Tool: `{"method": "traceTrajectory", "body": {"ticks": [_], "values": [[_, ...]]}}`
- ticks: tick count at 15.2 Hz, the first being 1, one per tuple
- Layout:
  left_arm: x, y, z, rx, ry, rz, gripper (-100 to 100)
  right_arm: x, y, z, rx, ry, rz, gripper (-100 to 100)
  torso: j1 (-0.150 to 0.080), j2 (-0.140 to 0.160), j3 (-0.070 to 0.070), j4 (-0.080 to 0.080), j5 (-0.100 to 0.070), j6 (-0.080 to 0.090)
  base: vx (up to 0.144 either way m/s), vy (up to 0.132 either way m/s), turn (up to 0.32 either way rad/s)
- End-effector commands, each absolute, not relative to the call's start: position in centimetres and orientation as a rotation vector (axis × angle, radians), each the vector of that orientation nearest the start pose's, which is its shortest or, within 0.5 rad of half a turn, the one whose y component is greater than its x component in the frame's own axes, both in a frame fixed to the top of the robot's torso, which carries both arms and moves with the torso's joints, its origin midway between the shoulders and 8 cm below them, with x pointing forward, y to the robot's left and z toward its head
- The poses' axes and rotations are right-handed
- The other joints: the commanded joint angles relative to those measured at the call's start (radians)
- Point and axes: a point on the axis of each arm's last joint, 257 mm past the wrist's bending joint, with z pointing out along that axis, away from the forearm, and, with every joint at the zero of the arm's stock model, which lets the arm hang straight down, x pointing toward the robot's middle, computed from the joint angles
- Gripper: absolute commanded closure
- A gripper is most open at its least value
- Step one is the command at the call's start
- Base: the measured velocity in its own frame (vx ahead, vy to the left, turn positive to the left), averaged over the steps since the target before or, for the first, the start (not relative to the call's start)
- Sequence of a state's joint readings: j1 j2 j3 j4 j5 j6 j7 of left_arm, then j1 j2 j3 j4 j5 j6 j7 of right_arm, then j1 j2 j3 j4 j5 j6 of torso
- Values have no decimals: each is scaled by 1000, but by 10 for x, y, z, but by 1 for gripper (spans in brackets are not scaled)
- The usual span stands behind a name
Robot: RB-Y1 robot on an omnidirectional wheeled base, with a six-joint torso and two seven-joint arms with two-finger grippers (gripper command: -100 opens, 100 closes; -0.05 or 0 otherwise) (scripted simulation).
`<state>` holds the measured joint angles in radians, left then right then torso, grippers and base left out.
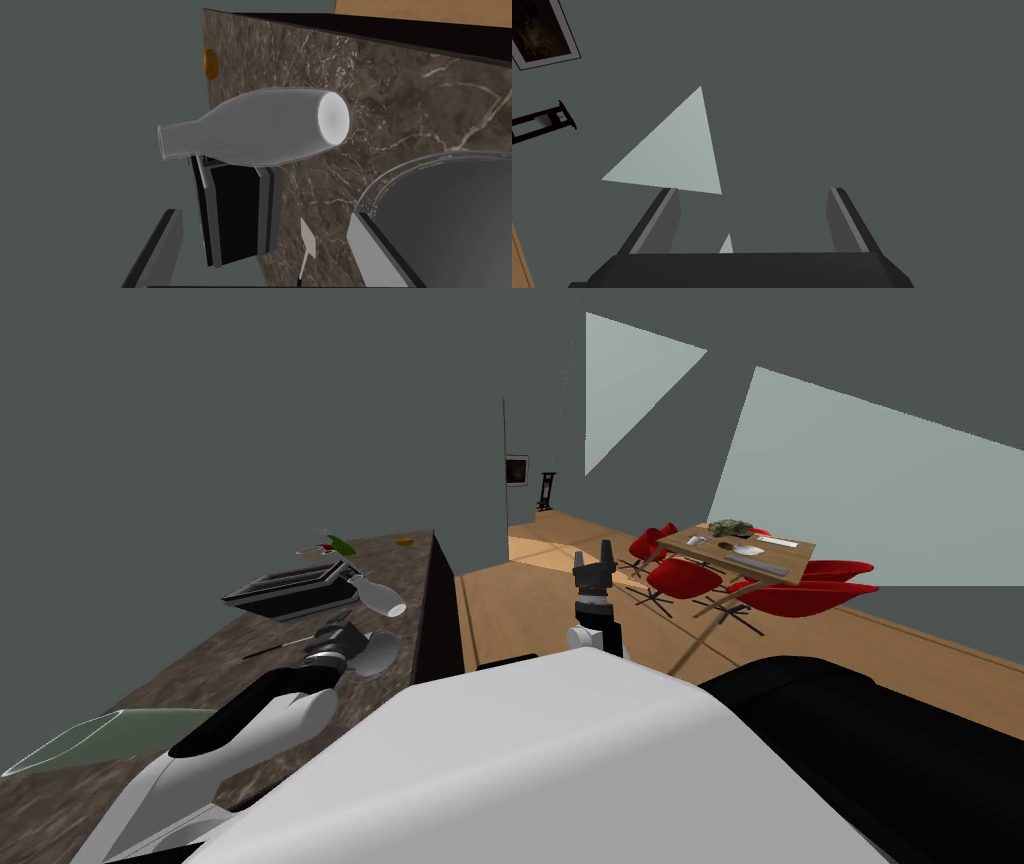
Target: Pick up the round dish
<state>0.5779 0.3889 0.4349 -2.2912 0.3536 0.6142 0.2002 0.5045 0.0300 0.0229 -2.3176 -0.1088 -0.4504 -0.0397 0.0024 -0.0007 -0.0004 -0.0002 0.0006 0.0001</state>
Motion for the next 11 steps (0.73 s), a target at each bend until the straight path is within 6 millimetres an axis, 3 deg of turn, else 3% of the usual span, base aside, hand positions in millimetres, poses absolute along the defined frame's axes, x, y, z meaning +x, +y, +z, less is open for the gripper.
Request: {"method": "traceTrajectory", "body": {"ticks": [1,11], "values": [[336,494,-183,-1629,1156,-741,-100,343,-288,30,776,517,1426,0,0,0,0,0,0,0,-11,27,-133],[303,517,-212,-1829,1142,-651,-100,343,-288,30,776,517,1426,0,1,0,0,0,0,0,-10,36,-119]]}}
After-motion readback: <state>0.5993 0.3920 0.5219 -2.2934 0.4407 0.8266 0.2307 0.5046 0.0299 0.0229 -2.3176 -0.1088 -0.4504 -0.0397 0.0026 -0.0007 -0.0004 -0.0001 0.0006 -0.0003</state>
